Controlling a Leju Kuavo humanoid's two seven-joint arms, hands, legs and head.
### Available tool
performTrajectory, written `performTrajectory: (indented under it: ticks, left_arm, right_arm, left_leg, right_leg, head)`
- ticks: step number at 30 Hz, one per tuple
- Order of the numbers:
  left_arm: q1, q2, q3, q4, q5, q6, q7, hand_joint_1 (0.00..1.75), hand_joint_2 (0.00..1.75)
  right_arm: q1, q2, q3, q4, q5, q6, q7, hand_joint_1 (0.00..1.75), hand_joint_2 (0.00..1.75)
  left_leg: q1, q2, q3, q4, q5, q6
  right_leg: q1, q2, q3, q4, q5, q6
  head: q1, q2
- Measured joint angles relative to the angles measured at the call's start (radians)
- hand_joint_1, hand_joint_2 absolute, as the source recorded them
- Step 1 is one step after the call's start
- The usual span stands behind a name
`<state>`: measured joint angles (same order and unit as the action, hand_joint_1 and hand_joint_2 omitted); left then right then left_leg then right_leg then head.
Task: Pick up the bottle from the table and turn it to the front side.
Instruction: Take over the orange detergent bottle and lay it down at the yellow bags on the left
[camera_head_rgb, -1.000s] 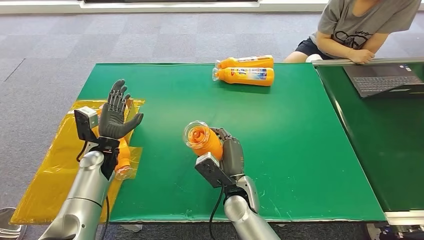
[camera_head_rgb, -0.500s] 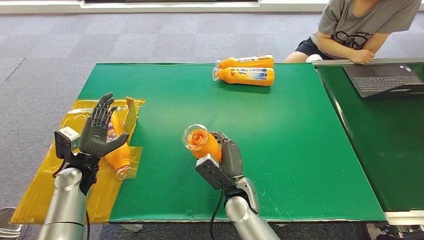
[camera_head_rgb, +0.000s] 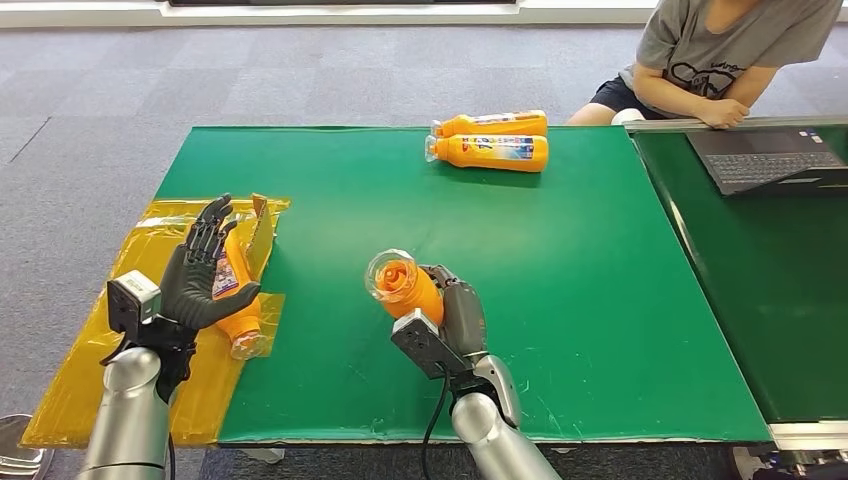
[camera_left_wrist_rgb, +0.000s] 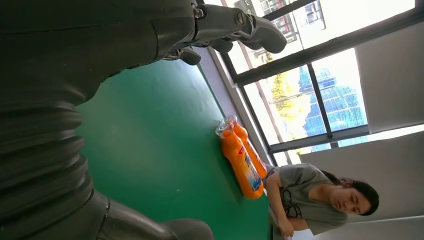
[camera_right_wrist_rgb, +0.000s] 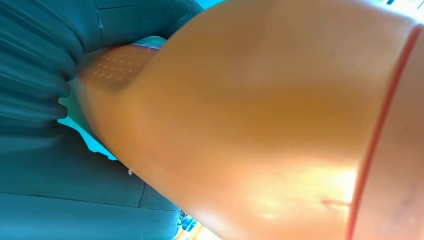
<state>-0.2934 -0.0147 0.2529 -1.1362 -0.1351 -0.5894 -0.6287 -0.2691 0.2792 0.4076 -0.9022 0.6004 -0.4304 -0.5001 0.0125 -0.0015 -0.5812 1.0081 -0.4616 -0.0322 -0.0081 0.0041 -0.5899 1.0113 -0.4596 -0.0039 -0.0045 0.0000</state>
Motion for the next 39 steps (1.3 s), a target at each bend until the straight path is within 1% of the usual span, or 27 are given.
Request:
performTrajectory:
  ticks: [8,11,15,20,28,32,39]
  left_arm:
    - [0.003,-0.002,0.000,-0.006,0.000,-0.002,0.000,0.00,1.75]
    - [0.008,-0.002,-0.010,-0.016,-0.028,-0.023,-0.007,0.00,1.75]
    - [0.036,-0.004,-0.067,-0.062,-0.101,-0.069,-0.030,0.00,1.75]
    - [0.080,-0.017,-0.169,-0.154,-0.107,-0.120,-0.058,0.00,1.75]
    - [0.120,-0.028,-0.312,-0.315,-0.144,-0.105,-0.063,0.00,1.75]
    - [0.118,-0.028,-0.347,-0.335,-0.146,-0.095,-0.064,0.00,1.75]
    - [0.109,-0.028,-0.352,-0.322,-0.141,-0.087,-0.071,0.00,1.75]
  right_arm:
    - [0.001,0.000,-0.003,0.000,0.000,0.000,0.000,1.75,1.75]
    - [0.001,0.000,-0.005,0.000,0.001,0.003,-0.001,1.75,1.75]
    - [0.001,0.002,-0.007,0.007,0.004,0.008,-0.011,1.75,1.75]
    - [0.000,0.003,-0.007,0.019,-0.001,0.005,-0.021,1.75,1.75]
    - [-0.001,0.003,-0.007,0.030,-0.010,-0.005,-0.021,1.75,1.75]
    - [-0.001,0.003,-0.008,0.034,-0.014,-0.012,-0.021,1.75,1.75]
    - [-0.001,0.004,-0.009,0.038,-0.013,-0.012,-0.018,1.75,1.75]
  left_leg:
    - [0.000,0.000,0.000,0.000,0.000,0.000]
    - [0.000,0.000,0.000,0.000,0.000,0.000]
    - [0.000,0.000,0.000,0.000,0.000,0.000]
    - [0.000,0.000,0.000,0.000,0.000,0.000]
    - [0.000,0.000,0.000,0.000,0.000,0.000]
    - [0.000,0.000,0.000,0.000,0.000,0.000]
    - [0.000,0.000,0.000,0.000,0.000,0.000]
  right_leg:
    - [0.000,0.000,0.000,0.000,0.000,0.000]
    - [0.000,0.000,0.000,0.000,0.000,0.000]
    - [0.000,0.000,0.000,0.000,0.000,0.000]
    - [0.000,0.000,0.000,0.000,0.000,0.000]
    - [0.000,0.000,0.000,0.000,0.000,0.000]
    - [0.000,0.000,0.000,0.000,0.000,0.000]
    - [0.000,0.000,0.000,0.000,0.000,0.000]
  head:
    - [0.000,0.000]
    - [0.000,0.000]
    - [0.000,0.000]
    - [0.000,0.000]
    - [0.000,0.000]
    - [0.000,0.000]
    - [0.000,0.000]
